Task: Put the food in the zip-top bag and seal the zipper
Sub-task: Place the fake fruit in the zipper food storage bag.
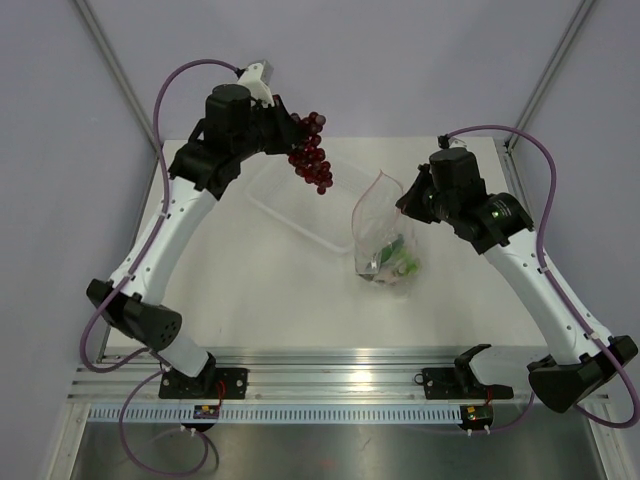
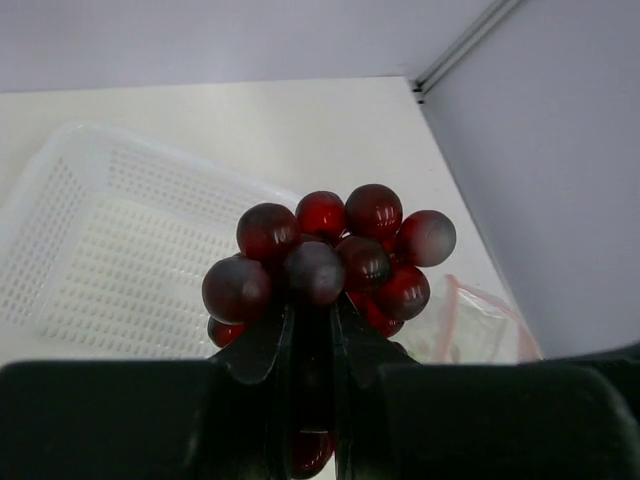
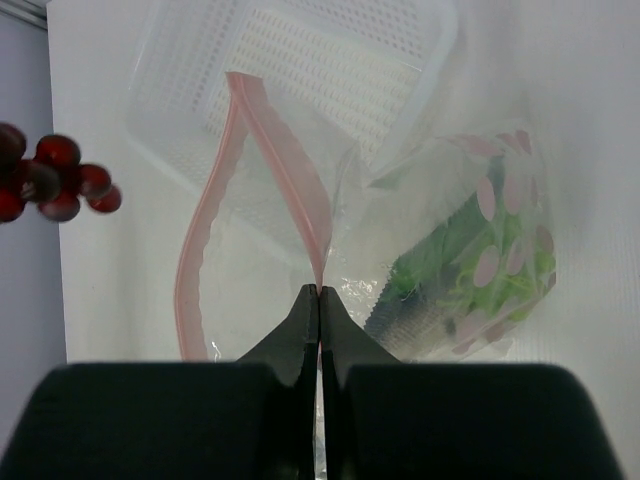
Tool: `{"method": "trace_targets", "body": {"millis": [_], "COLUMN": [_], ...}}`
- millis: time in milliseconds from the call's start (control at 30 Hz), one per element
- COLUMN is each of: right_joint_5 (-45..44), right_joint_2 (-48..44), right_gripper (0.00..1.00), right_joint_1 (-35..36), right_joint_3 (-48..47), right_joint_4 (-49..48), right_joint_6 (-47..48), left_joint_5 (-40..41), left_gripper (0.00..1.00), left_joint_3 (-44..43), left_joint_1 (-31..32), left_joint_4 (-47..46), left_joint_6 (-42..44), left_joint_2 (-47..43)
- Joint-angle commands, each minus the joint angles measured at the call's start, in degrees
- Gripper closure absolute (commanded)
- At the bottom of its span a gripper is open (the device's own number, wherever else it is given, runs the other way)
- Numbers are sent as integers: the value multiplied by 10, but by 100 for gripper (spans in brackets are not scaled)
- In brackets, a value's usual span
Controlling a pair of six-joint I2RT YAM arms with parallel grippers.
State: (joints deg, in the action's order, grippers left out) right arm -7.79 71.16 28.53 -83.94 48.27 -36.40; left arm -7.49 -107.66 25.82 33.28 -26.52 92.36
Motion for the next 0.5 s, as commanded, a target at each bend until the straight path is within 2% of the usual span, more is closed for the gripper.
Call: {"method": "trace_targets", "body": {"millis": [0,267,467], "right_joint_5": [4,7,8], "right_joint_2": [-11,-16,-25], "right_gripper": [100,100,100], "right_joint_1": [0,1,0], "right_joint_3": [1,-4,-1], "right_joint_4": [-12,-10,-8], "right_joint_6": [-6,-10,-15], "left_joint_5": [-60,-102,-107], "left_gripper": [100,100,100], "left_joint_3": [12,62,71], "left_joint_1": [16,88,134], "left_joint_4": [-57,-82,-117], "left_joint_6": [17,-2,-30], "left_joint_2": [-60,-127,-96]}}
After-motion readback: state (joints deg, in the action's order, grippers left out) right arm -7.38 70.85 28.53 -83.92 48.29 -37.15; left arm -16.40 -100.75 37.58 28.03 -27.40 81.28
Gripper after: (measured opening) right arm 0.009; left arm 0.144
